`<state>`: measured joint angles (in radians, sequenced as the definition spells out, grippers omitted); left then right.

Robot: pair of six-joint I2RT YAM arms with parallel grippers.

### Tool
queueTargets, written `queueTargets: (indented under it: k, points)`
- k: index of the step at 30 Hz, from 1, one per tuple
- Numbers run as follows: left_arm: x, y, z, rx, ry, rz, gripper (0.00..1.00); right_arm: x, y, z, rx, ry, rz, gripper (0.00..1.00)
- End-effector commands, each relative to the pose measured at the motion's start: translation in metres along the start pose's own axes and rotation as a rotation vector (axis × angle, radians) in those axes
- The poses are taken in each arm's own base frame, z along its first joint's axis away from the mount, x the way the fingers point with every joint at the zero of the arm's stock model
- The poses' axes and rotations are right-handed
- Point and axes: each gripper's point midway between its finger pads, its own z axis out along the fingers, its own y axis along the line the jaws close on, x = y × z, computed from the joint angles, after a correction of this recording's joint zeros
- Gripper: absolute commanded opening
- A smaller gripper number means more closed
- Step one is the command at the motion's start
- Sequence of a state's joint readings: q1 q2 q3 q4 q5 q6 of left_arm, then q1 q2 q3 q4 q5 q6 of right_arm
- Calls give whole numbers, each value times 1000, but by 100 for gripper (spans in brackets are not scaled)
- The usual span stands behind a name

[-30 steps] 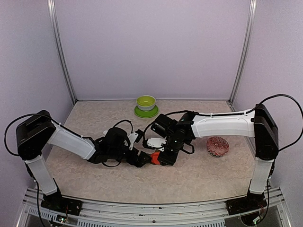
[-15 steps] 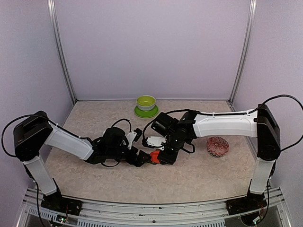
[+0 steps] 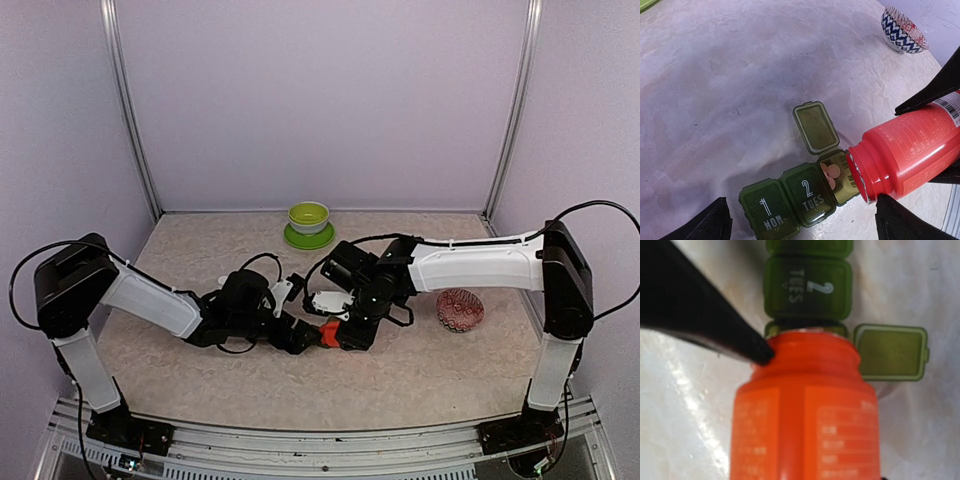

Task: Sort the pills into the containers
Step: Pour the pill into the compartment of the pill container.

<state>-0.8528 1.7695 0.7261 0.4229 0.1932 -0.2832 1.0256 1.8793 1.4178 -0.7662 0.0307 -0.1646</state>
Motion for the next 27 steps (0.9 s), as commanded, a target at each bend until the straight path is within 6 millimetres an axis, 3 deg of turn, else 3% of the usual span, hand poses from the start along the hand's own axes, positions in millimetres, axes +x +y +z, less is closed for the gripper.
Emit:
queueTargets:
  k: [1, 10, 19, 27]
  points:
    - [-1, 5, 10, -33, 12, 3, 97, -51, 30, -18, -97, -203, -51, 6]
    - [-3, 6, 8, -41, 7, 3, 97, -57, 29, -18, -96, -224, -65, 6]
    - [-18, -1, -9, -24, -74, 22, 97, -78, 29, -49, -89, -336, -81, 6]
    - [-8, 3, 3, -30, -14, 11, 97, -61, 29, -25, -86, -265, -58, 6]
